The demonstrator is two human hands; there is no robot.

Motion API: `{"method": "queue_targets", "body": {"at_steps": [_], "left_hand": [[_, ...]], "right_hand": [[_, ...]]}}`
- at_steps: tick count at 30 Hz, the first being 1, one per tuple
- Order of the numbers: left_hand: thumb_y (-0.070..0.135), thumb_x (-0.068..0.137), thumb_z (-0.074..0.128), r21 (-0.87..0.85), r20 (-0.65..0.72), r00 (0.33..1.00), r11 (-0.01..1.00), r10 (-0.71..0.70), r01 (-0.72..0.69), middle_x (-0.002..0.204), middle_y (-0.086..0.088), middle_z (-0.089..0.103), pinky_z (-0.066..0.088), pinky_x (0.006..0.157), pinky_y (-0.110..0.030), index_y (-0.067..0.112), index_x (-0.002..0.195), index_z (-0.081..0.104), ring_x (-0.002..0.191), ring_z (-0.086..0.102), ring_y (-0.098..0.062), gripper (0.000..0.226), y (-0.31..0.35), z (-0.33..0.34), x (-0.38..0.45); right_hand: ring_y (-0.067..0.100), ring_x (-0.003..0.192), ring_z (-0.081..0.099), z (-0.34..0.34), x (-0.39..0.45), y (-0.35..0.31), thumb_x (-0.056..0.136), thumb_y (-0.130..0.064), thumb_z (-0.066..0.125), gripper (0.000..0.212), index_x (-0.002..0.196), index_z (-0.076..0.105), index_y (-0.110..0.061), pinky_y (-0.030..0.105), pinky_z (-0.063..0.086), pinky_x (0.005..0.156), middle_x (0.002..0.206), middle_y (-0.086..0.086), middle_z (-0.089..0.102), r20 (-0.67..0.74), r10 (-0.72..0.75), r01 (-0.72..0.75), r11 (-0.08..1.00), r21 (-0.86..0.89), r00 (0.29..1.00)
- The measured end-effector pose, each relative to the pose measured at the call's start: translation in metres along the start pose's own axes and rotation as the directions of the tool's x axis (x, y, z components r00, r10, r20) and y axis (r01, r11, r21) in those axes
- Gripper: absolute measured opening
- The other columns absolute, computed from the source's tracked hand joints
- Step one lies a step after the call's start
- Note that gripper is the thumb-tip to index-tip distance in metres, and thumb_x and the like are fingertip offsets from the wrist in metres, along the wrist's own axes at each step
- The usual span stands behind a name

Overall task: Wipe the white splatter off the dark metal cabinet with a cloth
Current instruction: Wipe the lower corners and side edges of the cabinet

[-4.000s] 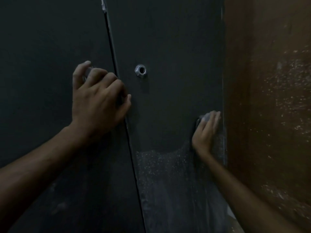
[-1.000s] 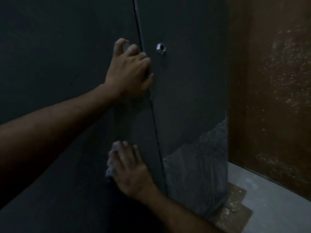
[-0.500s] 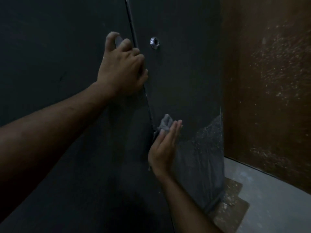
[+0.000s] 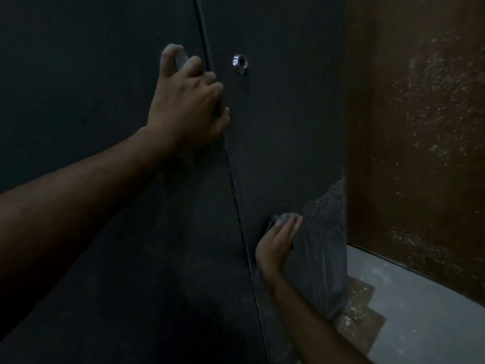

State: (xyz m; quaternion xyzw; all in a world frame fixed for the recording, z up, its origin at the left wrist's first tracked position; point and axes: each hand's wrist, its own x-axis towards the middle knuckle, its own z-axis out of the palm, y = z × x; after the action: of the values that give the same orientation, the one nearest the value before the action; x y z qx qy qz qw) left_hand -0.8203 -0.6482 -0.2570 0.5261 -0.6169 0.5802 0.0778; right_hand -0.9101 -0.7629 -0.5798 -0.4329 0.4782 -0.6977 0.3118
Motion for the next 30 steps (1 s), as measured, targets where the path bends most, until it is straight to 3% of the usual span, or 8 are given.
{"method": "queue_targets", "body": {"at_steps": [2,8,11,14,21,24,27,30], "left_hand": [[0.051,0.102,0.042,0.002,0.009,1.0,1.0,0.002,-0.002,0.1,-0.009,0.07,0.019,0.119,-0.063,0.01,0.089,0.066,0.116,0.051,-0.036,0.049,-0.001,-0.001,0.0],[0.049,0.102,0.037,-0.025,-0.002,1.0,0.999,-0.022,0.022,0.098,-0.01,0.069,0.018,0.12,-0.062,0.009,0.089,0.066,0.116,0.049,-0.038,0.051,0.002,0.005,0.0],[0.05,0.101,0.037,-0.014,-0.006,1.0,1.0,-0.021,0.021,0.096,-0.011,0.069,0.018,0.12,-0.063,0.008,0.089,0.066,0.115,0.049,-0.039,0.052,0.003,0.003,0.001],[0.053,0.101,0.036,0.001,-0.001,1.0,1.0,-0.018,0.018,0.096,-0.011,0.068,0.017,0.121,-0.064,0.008,0.089,0.065,0.112,0.049,-0.039,0.054,0.004,0.003,0.0],[0.049,0.101,0.034,0.076,0.055,0.997,0.995,0.061,-0.065,0.094,-0.016,0.068,0.011,0.126,-0.059,0.004,0.092,0.067,0.108,0.052,-0.04,0.057,0.004,-0.002,0.002],[0.043,0.098,0.04,0.061,0.038,0.971,0.969,0.238,-0.24,0.094,-0.017,0.068,0.028,0.12,-0.054,0.008,0.091,0.065,0.102,0.059,-0.038,0.044,0.025,0.0,0.001],[0.047,0.096,0.042,-0.05,0.083,0.905,0.909,0.417,-0.414,0.104,-0.014,0.065,0.042,0.1,-0.047,0.013,0.098,0.063,0.101,0.057,-0.034,0.041,0.06,0.017,-0.006],[0.05,0.093,0.051,-0.131,0.135,0.856,0.865,0.499,-0.484,0.121,-0.016,0.061,0.042,0.106,-0.049,0.012,0.108,0.063,0.115,0.055,-0.036,0.043,0.079,0.05,-0.012]], "right_hand": [[0.026,0.159,0.009,0.012,0.026,-0.024,0.113,-0.036,0.025,0.059,0.163,0.016,-0.007,0.035,0.014,0.127,0.173,0.01,0.0,-0.066,0.16,-0.162,0.986,-0.028,0.985],[0.021,0.159,0.015,0.003,-0.034,0.019,0.111,-0.036,0.028,0.058,0.162,0.023,-0.006,0.032,0.019,0.127,0.173,0.009,0.008,0.112,-0.452,0.459,0.887,-0.043,0.885],[0.022,0.159,0.013,-0.009,0.022,0.031,0.11,-0.05,0.019,0.067,0.164,0.017,-0.01,0.036,0.021,0.127,0.173,0.006,0.004,0.027,-0.132,0.132,0.991,-0.003,0.991],[0.028,0.157,0.012,0.001,0.093,-0.011,0.113,-0.039,0.023,0.062,0.163,0.015,-0.005,0.034,0.016,0.123,0.173,0.012,0.003,-0.081,0.226,-0.227,0.974,-0.013,0.971],[0.022,0.159,0.016,-0.009,0.02,0.032,0.111,-0.04,0.028,0.062,0.162,0.022,-0.006,0.031,0.02,0.127,0.173,0.008,0.007,0.123,-0.433,0.437,0.899,-0.01,0.893],[0.025,0.158,0.014,-0.021,0.071,0.028,0.111,-0.042,0.023,0.063,0.163,0.018,-0.007,0.035,0.019,0.127,0.173,0.01,0.005,0.031,-0.115,0.116,0.993,-0.019,0.993],[0.028,0.159,0.007,-0.013,0.113,-0.004,0.113,-0.038,0.023,0.061,0.164,0.013,-0.007,0.037,0.01,0.126,0.173,0.013,0.0,-0.063,0.188,-0.191,0.98,-0.047,0.98],[0.023,0.16,0.009,-0.007,0.071,-0.002,0.11,-0.042,0.025,0.065,0.163,0.017,-0.007,0.035,0.013,0.128,0.173,0.01,0.002,0.009,-0.244,0.244,0.969,-0.033,0.97]]}}
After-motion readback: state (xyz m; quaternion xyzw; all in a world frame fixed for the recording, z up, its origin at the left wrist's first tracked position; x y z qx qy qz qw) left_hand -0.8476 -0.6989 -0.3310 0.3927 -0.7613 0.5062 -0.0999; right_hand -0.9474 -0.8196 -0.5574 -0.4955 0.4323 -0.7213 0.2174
